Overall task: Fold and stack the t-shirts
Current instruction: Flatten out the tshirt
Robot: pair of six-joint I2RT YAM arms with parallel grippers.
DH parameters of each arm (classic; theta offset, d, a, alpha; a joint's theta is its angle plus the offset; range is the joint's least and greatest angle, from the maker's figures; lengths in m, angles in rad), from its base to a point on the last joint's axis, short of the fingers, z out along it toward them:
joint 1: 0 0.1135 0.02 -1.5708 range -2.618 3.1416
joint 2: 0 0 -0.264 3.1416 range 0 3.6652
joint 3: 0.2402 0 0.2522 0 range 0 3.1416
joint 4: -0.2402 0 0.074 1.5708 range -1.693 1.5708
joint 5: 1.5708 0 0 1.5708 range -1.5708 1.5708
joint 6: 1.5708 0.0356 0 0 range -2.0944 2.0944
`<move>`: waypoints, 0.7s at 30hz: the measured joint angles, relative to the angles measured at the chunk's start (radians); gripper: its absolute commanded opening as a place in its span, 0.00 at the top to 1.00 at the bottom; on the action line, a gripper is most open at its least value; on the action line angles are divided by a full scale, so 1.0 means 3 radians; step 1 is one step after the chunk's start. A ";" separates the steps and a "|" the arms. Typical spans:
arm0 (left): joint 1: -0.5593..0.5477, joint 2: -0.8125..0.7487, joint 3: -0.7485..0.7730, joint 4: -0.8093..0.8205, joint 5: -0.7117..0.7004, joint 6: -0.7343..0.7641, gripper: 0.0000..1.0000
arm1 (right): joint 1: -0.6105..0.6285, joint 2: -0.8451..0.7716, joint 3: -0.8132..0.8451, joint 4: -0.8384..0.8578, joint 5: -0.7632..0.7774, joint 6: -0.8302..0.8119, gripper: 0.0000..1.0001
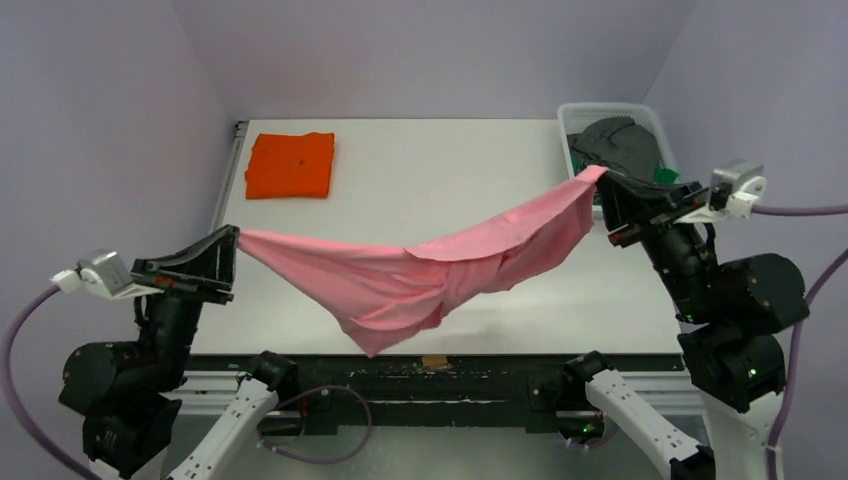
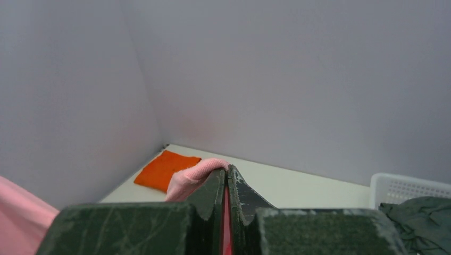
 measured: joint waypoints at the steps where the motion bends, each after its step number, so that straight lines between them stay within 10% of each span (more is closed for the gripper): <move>1: 0.0000 -0.0058 0.0053 -0.0031 -0.0065 0.0015 1.00 | 0.0000 -0.0038 0.0056 -0.0010 0.0018 -0.0014 1.00; 13: 0.0000 -0.0095 0.0291 -0.0237 -0.0660 0.0097 1.00 | 0.0000 -0.0121 0.0498 -0.0487 0.0551 -0.0046 1.00; 21: 0.0072 0.1358 0.0314 -0.0122 -0.1359 0.0165 1.00 | -0.0001 0.0343 -0.0189 -0.0495 0.1653 0.0122 1.00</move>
